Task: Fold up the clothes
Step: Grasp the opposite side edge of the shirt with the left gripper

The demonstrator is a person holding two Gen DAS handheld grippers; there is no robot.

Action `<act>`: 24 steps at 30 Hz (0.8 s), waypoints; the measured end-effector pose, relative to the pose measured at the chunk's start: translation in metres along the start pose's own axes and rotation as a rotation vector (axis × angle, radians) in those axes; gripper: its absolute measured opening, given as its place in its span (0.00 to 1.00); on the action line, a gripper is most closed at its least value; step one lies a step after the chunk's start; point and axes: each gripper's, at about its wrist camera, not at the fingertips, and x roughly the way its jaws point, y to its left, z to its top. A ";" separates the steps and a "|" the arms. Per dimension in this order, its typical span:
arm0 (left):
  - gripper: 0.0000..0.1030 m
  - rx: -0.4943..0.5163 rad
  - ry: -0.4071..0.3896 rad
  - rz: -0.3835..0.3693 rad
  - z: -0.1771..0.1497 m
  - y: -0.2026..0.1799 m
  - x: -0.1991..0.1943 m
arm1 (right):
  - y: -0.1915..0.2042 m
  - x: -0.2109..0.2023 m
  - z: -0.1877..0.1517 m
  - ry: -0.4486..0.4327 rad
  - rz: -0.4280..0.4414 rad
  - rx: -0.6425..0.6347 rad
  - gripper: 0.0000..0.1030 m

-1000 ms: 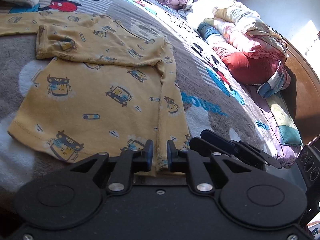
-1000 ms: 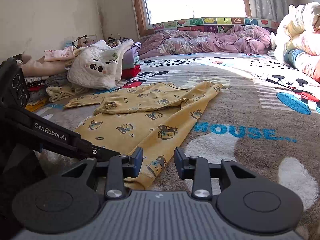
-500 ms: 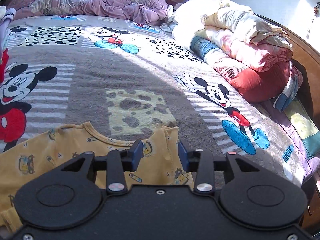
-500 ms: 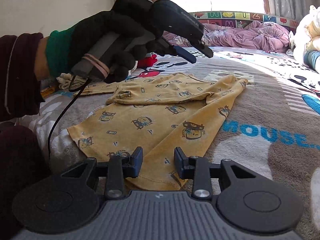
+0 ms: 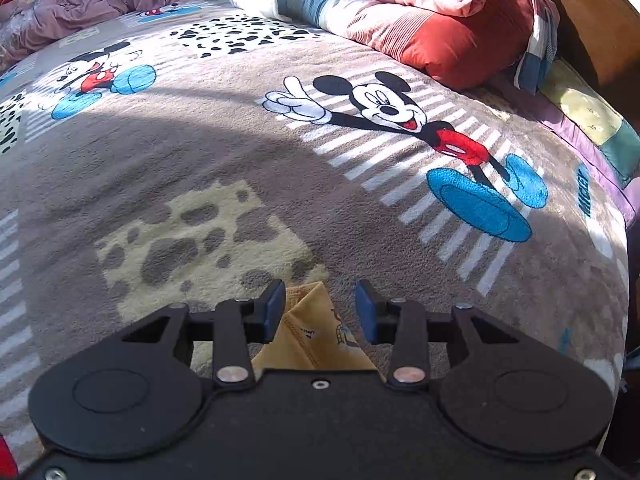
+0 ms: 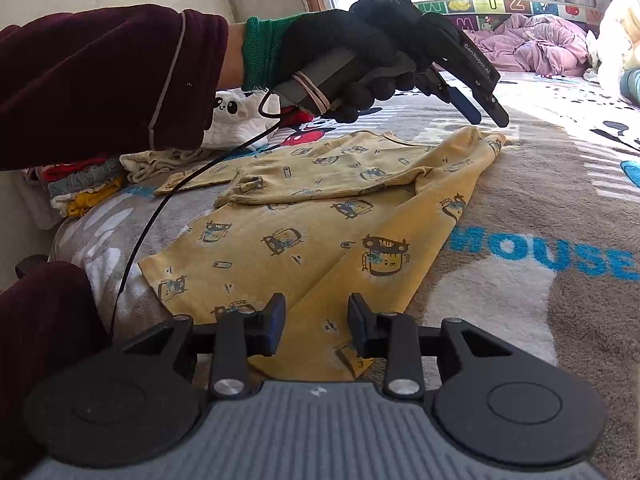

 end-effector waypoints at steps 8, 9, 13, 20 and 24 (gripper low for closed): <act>0.07 0.090 0.133 -0.037 0.012 0.001 0.021 | -0.002 0.001 0.001 0.005 0.010 0.012 0.34; 0.05 0.076 0.109 -0.045 0.010 0.003 0.017 | -0.002 0.001 0.001 0.009 0.009 0.010 0.34; 0.04 -0.088 -0.032 -0.085 -0.003 0.026 -0.003 | -0.003 0.001 0.001 0.026 0.008 0.014 0.34; 0.05 -0.398 -0.074 -0.125 -0.027 0.055 0.007 | -0.004 0.000 0.000 0.038 0.010 0.028 0.34; 0.24 -0.426 -0.081 -0.057 -0.027 0.057 0.008 | -0.005 0.000 0.001 0.041 0.010 0.030 0.34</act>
